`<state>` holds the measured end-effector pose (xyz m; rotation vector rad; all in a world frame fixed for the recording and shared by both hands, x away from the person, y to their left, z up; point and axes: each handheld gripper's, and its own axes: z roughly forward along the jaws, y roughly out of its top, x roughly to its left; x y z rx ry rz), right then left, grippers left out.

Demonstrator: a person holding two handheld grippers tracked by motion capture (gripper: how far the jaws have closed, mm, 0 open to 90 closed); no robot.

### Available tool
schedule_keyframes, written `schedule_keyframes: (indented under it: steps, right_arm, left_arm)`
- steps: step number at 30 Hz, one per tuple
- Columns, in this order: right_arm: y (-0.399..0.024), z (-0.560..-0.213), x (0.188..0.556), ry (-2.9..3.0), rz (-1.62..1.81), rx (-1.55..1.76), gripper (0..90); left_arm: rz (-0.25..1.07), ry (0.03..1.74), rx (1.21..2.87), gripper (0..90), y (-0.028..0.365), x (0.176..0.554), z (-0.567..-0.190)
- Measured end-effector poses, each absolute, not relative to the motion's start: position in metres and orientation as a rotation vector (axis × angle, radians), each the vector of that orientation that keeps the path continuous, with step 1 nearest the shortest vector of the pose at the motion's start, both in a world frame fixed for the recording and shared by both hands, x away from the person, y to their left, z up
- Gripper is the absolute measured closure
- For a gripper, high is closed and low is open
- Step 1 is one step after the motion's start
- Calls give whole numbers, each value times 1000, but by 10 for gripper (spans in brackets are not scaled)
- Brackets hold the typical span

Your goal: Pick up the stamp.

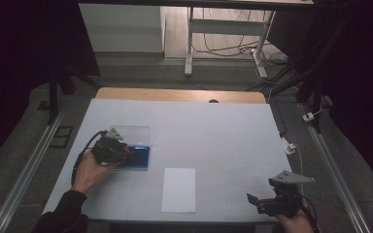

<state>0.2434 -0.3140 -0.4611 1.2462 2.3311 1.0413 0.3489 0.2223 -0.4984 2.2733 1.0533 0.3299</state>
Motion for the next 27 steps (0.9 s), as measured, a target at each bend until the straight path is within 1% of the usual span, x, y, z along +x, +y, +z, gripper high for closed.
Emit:
schedule_keyframes:
  steps: [1, 10, 15, 18, 27]
  right_arm:
    - [-314, -461, 243, 2329, 1044, 1246, 2]
    - [-314, -461, 243, 2331, 1040, 1243, 2]
    - [-313, -461, 243, 2330, 1040, 1236, 2]
    - [-313, -461, 243, 2331, 1043, 1233, 2]
    - [-313, -461, 242, 2330, 1039, 1222, 2]
  left_arm:
    - [331, 1052, 2277, 567, 222, 349, -498]
    - [317, 1066, 2268, 579, 223, 350, -498]
    - [342, 1086, 2236, 579, 225, 348, -493]
    - [369, 1066, 2234, 579, 224, 346, -490]
    - [425, 1080, 2227, 579, 221, 336, -479]
